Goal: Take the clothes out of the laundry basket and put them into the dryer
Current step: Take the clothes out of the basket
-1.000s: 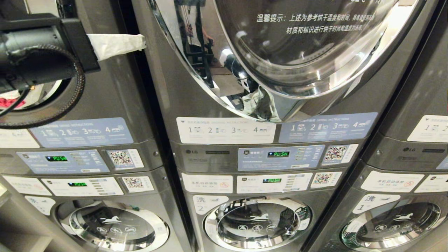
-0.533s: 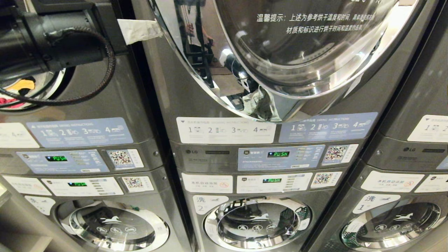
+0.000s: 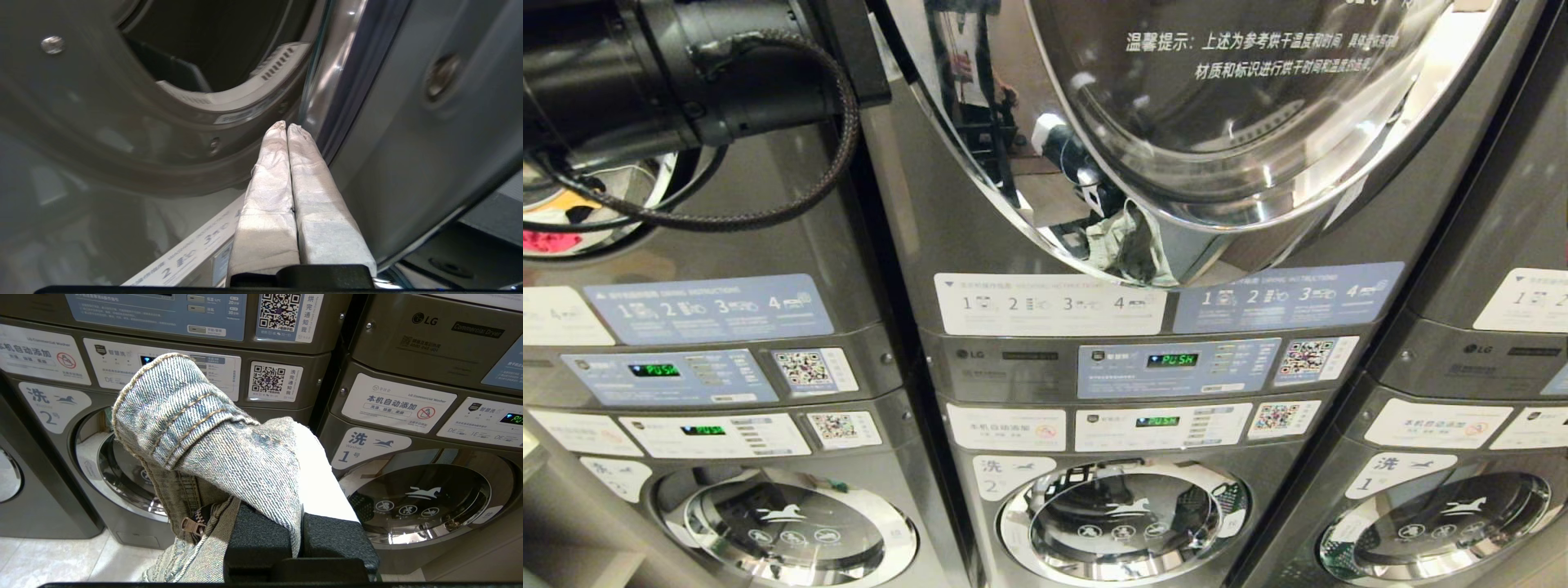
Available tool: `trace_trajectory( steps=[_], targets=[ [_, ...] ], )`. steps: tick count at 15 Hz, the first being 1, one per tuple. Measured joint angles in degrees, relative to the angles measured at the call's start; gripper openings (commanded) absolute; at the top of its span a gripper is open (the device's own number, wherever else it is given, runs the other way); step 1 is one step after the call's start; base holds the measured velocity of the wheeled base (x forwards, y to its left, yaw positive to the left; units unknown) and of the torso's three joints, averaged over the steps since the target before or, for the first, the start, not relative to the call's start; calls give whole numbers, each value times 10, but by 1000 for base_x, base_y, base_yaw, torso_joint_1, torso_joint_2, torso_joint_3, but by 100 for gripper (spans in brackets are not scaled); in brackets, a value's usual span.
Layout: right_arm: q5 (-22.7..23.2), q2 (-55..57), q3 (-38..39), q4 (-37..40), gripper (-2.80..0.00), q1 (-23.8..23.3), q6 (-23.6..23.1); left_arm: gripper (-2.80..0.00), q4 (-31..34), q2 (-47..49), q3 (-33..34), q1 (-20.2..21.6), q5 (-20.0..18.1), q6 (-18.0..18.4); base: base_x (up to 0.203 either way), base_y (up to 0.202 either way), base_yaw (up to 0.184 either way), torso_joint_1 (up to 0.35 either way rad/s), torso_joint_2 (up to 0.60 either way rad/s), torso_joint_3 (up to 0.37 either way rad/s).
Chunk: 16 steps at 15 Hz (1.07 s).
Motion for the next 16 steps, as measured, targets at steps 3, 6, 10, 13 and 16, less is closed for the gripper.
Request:
trace_trajectory(
  steps=[3, 6, 10, 13, 16],
  targets=[
    [0, 0, 0, 0, -280, 0, 0, -280, 2, -15, 6, -6, 0, 0, 0, 0, 0, 0, 0, 0],
    [0, 0, 0, 1, -280, 1, 0, -280, 3, -39, 35, -8, 0, 0, 0, 0, 0, 0, 0, 0],
    [0, 0, -1, 2, -280, 2, 0, -280, 3, -74, 67, -16, 0, 0, 0, 0, 0, 0, 0, 0],
    [0, 1, -1, 2, -280, 2, 0, -280, 3, -87, 71, -30, 0, 0, 0, 0, 0, 0, 0, 0],
    [0, 3, -1, 2, -280, 2, 0, -280, 4, -92, 71, -48, 0, 0, 0, 0, 0, 0, 0, 0]
  ],
)
